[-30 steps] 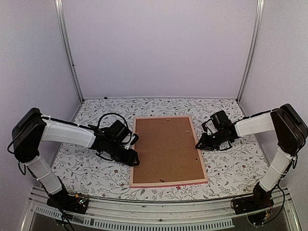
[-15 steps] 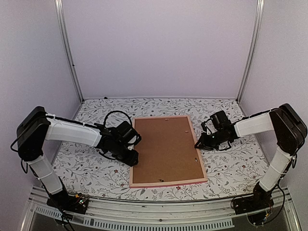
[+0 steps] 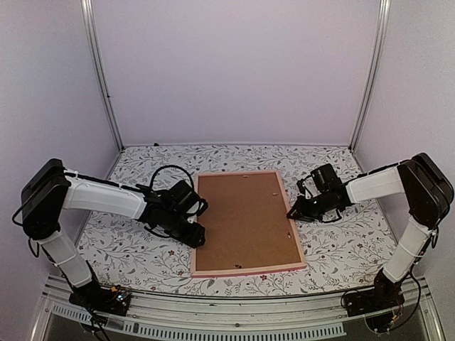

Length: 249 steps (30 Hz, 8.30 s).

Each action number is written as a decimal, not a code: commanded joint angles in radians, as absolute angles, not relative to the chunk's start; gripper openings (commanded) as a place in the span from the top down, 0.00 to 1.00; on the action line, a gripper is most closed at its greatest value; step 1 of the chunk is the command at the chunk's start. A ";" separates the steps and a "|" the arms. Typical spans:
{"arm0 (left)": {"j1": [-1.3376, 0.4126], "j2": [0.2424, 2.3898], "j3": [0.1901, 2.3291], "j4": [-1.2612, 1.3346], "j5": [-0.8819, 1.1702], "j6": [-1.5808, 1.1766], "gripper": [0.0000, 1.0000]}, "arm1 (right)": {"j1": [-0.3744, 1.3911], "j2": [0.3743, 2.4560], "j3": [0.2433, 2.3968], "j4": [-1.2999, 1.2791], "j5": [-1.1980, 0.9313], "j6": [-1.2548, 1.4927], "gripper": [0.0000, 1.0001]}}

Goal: Put the photo into the frame
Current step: Press the fastener onto the backboard, then adjust the photo frame at the center of the board, then hold the photo frame at the center of the board, then press the fastener onto the backboard.

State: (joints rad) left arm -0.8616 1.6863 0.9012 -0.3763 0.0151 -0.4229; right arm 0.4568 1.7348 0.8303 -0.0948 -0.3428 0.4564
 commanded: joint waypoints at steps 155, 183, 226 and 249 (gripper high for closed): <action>-0.696 1.633 0.876 -0.308 0.036 -0.490 0.22 | 0.498 1.786 0.789 -0.148 -0.360 0.464 0.90; -0.646 1.835 1.031 -0.312 0.003 -0.417 0.67 | 0.568 1.670 0.950 -0.302 -0.154 0.471 0.44; -0.643 1.859 1.049 -0.315 0.006 -0.363 0.79 | 0.493 2.055 1.288 -0.334 -0.101 0.394 0.66; -0.643 1.867 1.049 -0.309 0.023 -0.355 0.83 | 0.469 2.112 1.311 -0.293 -0.135 0.465 0.60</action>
State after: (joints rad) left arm -0.6449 1.8351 1.0500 -0.3107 -0.0074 -0.4194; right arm 0.4759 2.0480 1.3159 -0.2928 -0.1413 0.4454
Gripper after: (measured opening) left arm 0.199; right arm 0.406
